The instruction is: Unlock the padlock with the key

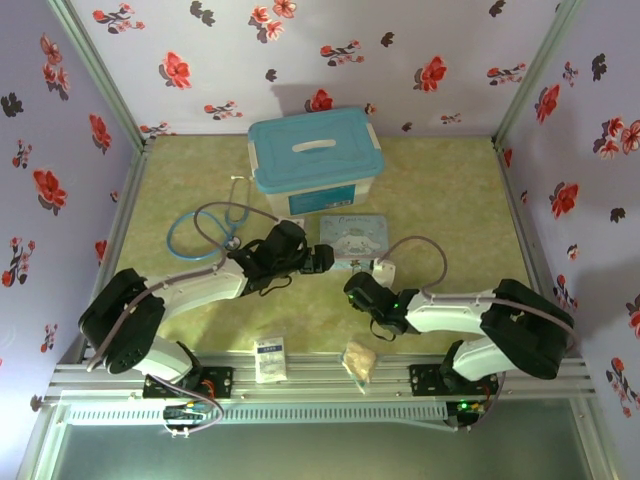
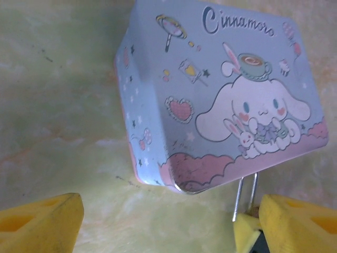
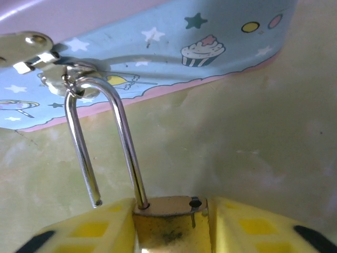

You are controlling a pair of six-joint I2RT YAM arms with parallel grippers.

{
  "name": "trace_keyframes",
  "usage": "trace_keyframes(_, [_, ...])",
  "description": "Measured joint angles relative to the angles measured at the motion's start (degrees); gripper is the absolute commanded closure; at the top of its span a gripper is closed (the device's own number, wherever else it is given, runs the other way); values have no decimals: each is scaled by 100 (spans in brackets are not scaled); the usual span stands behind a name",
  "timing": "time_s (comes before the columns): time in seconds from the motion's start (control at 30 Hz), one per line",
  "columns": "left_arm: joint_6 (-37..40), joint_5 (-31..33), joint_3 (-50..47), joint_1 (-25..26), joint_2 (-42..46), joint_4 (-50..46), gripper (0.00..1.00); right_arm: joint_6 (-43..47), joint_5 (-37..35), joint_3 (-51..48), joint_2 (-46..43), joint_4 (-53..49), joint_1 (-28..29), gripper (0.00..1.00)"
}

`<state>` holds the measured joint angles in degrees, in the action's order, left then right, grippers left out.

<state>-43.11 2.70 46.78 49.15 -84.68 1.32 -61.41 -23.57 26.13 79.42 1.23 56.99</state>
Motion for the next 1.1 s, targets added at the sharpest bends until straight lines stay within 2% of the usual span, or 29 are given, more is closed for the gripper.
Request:
trace_keyframes(0.13, [2, 2, -2, 0, 0, 61, 13, 13, 192, -4, -116, -9, -72, 52])
trace_keyframes(0.37, [0, 2, -149, 0, 94, 142, 14, 498, 844, -234, -533, -57, -455, 56])
trace_keyframes(0.83, [0, 2, -295, 0, 109, 210, 14, 1611, 1620, -131, -352, -79, -977, 58])
trace_keyframes(0.97, [0, 2, -299, 0, 109, 214, 14, 1788, 1620, -28, -251, -173, -992, 68])
trace_keyframes(1.1, [48, 24, -293, 0, 109, 203, 13, 1644, 1606, -28, -295, -201, -999, 71])
